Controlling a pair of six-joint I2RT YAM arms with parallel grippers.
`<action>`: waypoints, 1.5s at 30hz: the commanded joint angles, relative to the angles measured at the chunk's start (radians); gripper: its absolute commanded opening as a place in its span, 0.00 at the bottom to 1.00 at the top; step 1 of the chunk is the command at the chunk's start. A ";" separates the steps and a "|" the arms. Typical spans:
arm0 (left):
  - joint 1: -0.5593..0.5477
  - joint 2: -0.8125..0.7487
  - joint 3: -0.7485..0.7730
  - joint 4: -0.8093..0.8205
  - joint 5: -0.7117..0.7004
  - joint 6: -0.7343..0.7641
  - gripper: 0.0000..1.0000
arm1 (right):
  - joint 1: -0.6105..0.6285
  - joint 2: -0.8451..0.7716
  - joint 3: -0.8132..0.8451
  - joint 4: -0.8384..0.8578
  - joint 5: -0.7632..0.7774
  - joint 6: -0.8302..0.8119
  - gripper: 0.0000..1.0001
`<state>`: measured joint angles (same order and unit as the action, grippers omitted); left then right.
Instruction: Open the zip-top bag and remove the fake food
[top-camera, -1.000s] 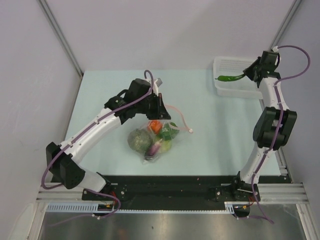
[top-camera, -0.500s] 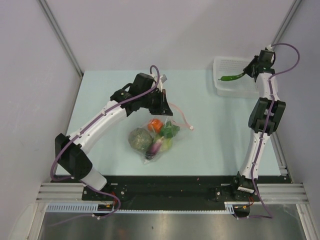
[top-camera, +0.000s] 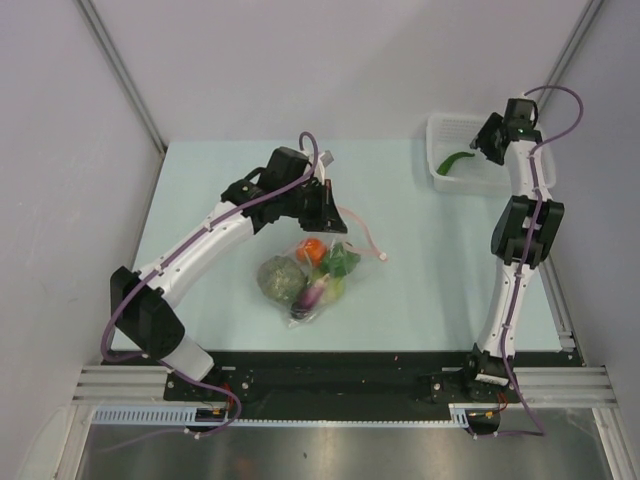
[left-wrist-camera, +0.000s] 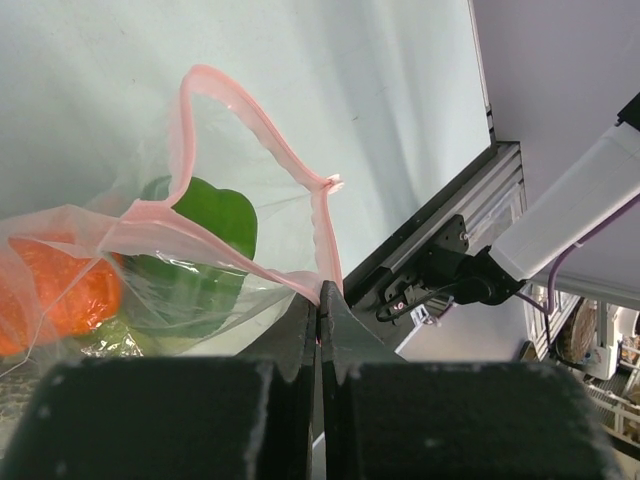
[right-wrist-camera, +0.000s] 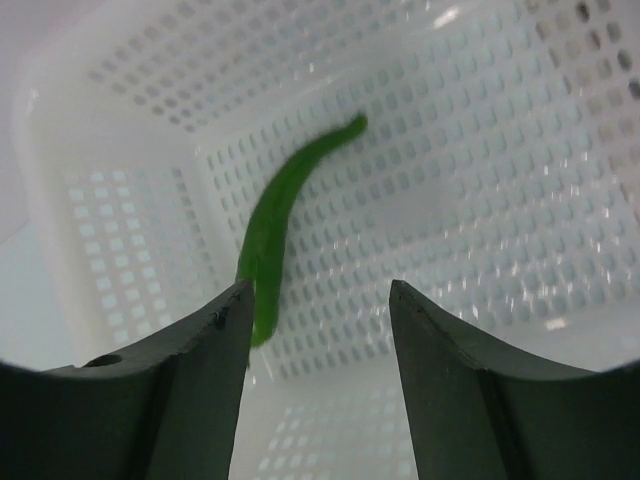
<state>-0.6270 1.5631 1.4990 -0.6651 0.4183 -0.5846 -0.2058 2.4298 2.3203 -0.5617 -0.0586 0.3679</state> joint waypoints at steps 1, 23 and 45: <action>0.006 -0.055 -0.006 0.044 0.017 -0.035 0.00 | 0.063 -0.208 -0.033 -0.197 0.057 0.009 0.63; 0.006 -0.109 -0.028 0.096 -0.001 -0.107 0.00 | 0.717 -0.856 -0.792 -0.196 -0.267 0.307 0.80; -0.017 -0.109 -0.080 0.185 0.022 -0.156 0.00 | 0.778 -0.723 -0.940 -0.147 -0.366 0.344 0.88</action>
<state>-0.6411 1.4719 1.4021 -0.5797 0.4252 -0.7177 0.5457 1.6855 1.3960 -0.7219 -0.3836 0.7261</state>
